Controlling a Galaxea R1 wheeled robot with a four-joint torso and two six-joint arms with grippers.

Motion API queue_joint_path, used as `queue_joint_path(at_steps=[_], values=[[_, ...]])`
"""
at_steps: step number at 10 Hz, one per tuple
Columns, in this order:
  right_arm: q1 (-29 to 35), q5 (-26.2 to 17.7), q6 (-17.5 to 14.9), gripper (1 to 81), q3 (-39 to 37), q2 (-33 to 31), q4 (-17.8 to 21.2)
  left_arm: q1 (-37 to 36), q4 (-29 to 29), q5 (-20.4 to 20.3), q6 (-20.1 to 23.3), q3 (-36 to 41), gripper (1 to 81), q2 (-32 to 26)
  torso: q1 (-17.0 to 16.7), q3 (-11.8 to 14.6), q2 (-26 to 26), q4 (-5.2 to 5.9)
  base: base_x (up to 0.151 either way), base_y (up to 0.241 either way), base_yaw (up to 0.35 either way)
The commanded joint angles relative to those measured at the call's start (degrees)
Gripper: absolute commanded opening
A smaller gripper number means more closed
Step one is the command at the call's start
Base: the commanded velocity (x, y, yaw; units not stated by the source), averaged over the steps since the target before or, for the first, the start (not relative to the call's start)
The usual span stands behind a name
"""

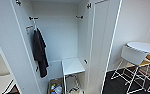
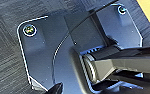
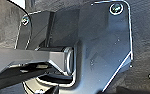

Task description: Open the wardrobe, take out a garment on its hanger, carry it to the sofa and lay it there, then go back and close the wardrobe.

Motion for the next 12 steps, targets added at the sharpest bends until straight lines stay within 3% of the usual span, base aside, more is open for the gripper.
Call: queue_joint_path(at_steps=[1, 9, 12], values=[[1.91, -2.01, 0.12, 81.1, 0.08, -0.04, -0.67, -2.2, 0.6, 2.41, 0.49, -0.15, 81.1, 0.3, 0.05, 0.0, 0.0, 0.0, 0.0, 0.0, 0.262], [1.65, -2.01, 0.03, 81.1, 0.17, -0.04, -0.67, -2.29, 0.6, 2.41, 0.49, -0.07, 81.1, 0.56, 0.05, 0.0, 0.0, 0.0, 0.0, 0.0, 0.156], [1.65, -2.01, 0.12, 81.1, 0.08, -0.04, -0.67, -2.29, 0.51, 2.41, 0.4, 0.02, 81.1, 0.56, 0.05, 0.02, 0.0, 0.0, 0.0, 0.0, 0.033]])
